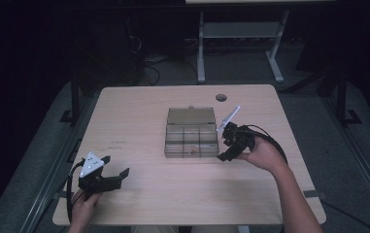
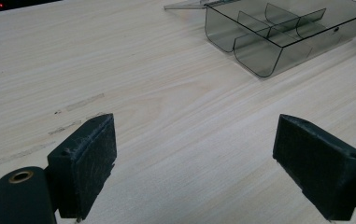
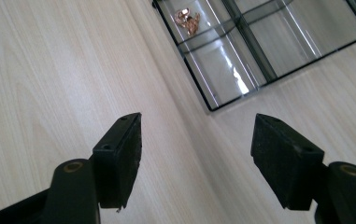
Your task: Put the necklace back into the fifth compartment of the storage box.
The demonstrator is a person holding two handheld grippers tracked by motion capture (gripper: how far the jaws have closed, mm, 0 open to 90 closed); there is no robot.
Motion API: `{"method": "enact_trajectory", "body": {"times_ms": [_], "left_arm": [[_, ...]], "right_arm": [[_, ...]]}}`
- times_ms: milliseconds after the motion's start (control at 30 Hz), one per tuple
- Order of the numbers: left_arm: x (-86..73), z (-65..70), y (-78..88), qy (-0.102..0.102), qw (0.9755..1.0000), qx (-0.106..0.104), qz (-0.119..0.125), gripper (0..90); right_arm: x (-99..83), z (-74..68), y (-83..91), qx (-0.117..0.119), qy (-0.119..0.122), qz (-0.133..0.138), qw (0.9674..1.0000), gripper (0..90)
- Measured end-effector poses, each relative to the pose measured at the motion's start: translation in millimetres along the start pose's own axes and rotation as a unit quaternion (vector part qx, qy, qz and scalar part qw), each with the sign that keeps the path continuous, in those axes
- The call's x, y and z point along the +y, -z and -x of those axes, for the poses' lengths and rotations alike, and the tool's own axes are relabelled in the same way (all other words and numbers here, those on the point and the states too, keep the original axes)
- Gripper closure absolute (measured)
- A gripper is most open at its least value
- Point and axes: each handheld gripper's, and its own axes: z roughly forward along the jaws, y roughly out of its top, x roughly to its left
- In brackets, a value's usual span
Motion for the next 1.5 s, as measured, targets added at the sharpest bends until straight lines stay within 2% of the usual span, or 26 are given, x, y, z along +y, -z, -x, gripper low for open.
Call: {"method": "enact_trajectory", "body": {"times_ms": [1500], "left_arm": [[-0.5, 1.9, 0.1, -0.002, 1.0000, 0.000, -0.003, 13.2]], "right_arm": [[-63.3, -13.4, -3.9, 0.000, -0.027, 0.012, 0.9996, 32.1]]}}
